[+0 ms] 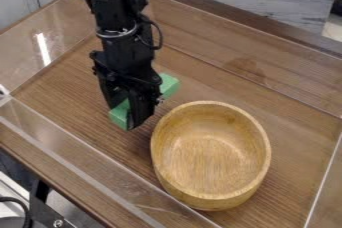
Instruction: Remove the green block from inside the brown bowl and put it on the table
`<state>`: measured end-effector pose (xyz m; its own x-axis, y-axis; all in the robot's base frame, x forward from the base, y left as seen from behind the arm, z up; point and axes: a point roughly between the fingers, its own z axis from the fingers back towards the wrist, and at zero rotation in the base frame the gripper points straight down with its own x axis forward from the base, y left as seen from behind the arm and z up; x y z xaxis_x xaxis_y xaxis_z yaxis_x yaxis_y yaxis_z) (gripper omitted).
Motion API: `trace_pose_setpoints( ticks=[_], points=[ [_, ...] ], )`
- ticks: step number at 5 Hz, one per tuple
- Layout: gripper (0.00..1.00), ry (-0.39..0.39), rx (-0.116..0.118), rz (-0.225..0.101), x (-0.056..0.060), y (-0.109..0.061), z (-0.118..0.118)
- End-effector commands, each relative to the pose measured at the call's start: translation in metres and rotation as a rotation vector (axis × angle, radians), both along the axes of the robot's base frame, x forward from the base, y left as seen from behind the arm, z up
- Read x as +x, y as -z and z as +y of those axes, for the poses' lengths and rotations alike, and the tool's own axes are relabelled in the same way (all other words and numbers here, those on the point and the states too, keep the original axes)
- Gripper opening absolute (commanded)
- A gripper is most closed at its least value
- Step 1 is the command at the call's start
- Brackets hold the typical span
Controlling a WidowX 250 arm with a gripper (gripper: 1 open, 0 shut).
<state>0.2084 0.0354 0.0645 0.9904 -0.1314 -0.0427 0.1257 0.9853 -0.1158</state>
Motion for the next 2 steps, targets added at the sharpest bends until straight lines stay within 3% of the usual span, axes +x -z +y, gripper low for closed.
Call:
trace_pose_setpoints(
  ticks=[1, 2],
  points=[
    [0.0, -0.011, 0.004, -0.05, 0.012, -0.011, 0.0056],
    [0.0, -0.015, -0.002, -0.048, 0.0127, -0.0111, 0.0071]
  ],
)
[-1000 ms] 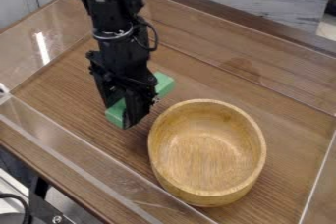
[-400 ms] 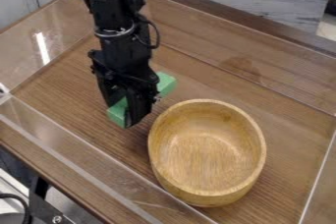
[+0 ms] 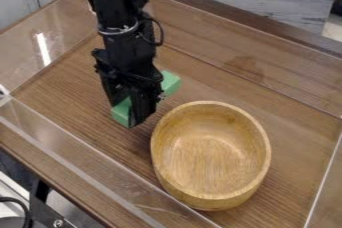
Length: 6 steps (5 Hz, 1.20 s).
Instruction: Remove the green block from inside the brown bowl and put it on the table
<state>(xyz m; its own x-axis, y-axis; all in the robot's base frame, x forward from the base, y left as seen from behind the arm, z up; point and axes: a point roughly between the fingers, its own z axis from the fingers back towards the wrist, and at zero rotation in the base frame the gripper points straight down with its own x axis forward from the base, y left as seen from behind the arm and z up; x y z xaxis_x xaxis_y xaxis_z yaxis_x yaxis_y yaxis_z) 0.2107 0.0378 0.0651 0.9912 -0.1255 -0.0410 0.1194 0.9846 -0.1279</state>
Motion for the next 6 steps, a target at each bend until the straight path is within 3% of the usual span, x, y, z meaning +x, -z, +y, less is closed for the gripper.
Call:
trace_pose_setpoints(
  ticks=[1, 6],
  points=[
    [0.0, -0.012, 0.006, -0.046, 0.0112, -0.0102, 0.0061],
    [0.0, -0.028, -0.016, -0.036, 0.0141, -0.01, 0.0133]
  ],
)
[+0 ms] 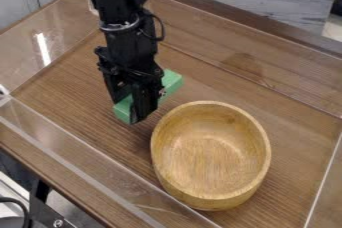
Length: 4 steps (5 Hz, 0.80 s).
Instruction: Remove the green block from inside the brown bowl and put it on the table
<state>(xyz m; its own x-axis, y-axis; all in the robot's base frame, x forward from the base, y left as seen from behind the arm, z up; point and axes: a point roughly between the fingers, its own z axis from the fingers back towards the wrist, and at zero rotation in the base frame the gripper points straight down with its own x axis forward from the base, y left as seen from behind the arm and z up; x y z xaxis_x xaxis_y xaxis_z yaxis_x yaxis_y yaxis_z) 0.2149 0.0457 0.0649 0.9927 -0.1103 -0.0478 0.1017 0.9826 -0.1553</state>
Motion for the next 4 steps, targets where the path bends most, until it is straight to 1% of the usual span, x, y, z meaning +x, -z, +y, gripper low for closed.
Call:
trace_pose_setpoints(
  ticks=[1, 4],
  points=[
    [0.0, -0.015, 0.007, -0.044, 0.0105, -0.01, 0.0069],
    [0.0, -0.026, -0.003, -0.039, 0.0124, -0.0093, 0.0113]
  ],
)
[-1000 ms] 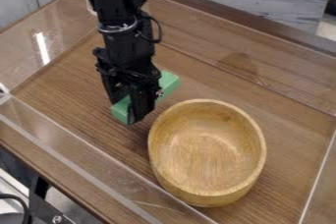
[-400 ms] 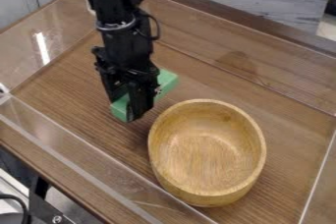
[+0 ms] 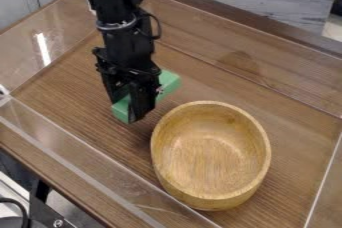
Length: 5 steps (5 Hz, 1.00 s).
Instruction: Remove the green block from inside the brown bowl and put it on the table
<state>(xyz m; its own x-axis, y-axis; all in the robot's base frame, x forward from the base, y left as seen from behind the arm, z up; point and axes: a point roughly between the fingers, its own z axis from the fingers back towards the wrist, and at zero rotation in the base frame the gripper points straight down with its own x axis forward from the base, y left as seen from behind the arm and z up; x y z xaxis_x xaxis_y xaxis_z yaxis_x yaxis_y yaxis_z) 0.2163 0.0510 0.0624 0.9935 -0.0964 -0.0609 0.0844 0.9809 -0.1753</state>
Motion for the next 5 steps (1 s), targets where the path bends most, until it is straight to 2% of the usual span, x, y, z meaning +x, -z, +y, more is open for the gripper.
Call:
trace_pose_setpoints(
  ticks=[1, 5],
  points=[
    [0.0, -0.015, 0.013, -0.053, 0.0119, -0.0114, 0.0076],
    [0.0, -0.03, 0.001, -0.049, 0.0153, -0.0095, 0.0141]
  ],
)
